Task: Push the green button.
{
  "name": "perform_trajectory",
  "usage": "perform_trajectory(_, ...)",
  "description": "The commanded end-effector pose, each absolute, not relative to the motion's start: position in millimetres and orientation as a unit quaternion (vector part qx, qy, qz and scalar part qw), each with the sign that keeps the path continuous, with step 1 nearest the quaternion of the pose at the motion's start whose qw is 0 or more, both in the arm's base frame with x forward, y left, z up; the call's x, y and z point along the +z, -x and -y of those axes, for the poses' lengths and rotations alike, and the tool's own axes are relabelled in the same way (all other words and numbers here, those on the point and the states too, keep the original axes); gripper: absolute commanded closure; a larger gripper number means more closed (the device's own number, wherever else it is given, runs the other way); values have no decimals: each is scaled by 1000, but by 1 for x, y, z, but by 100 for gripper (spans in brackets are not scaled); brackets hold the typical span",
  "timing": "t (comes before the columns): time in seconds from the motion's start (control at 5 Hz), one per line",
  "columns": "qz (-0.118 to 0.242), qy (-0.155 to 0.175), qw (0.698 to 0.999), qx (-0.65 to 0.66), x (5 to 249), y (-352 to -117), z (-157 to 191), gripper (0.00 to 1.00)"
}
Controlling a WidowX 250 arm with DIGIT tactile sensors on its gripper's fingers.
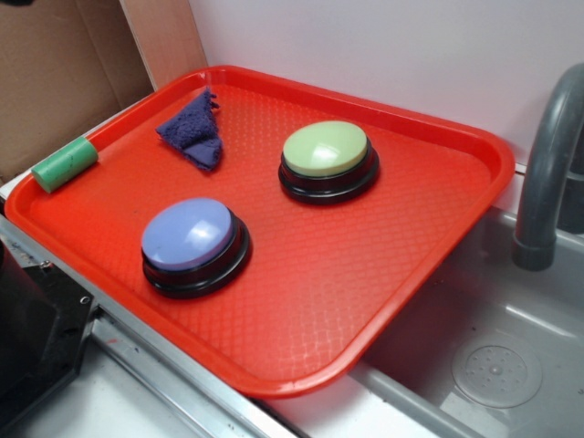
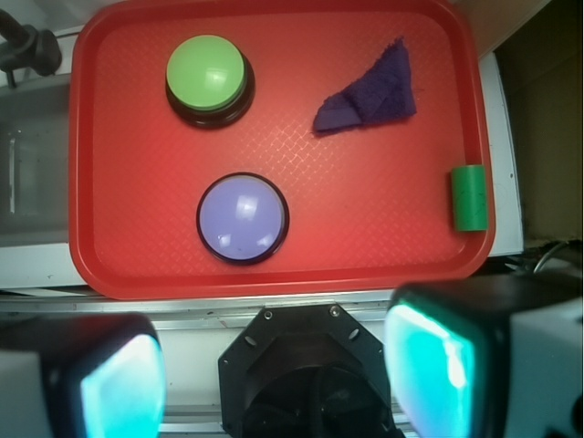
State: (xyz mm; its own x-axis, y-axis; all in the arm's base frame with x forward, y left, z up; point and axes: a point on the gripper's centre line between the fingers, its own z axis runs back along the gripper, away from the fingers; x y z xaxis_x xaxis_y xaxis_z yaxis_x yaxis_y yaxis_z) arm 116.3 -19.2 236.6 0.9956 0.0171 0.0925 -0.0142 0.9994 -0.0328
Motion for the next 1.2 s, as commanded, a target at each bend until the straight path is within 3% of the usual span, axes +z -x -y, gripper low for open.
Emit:
perform_trajectory(0.0, 46, 16, 999, 8, 237, -116, 19, 0)
perform_trajectory(0.2, 68, 33, 990, -117, 200, -166, 9, 0)
perform_trajectory(0.4, 79, -36, 989, -122, 178, -217, 28, 0)
perform_trajectory(0.6, 63, -33, 994, -86, 140, -263, 27, 0)
perform_trajectory(0.8, 23, -68, 997, -7, 109, -278, 35, 0)
perform_trajectory(1.0, 11, -54, 998, -20, 92, -291, 57, 0)
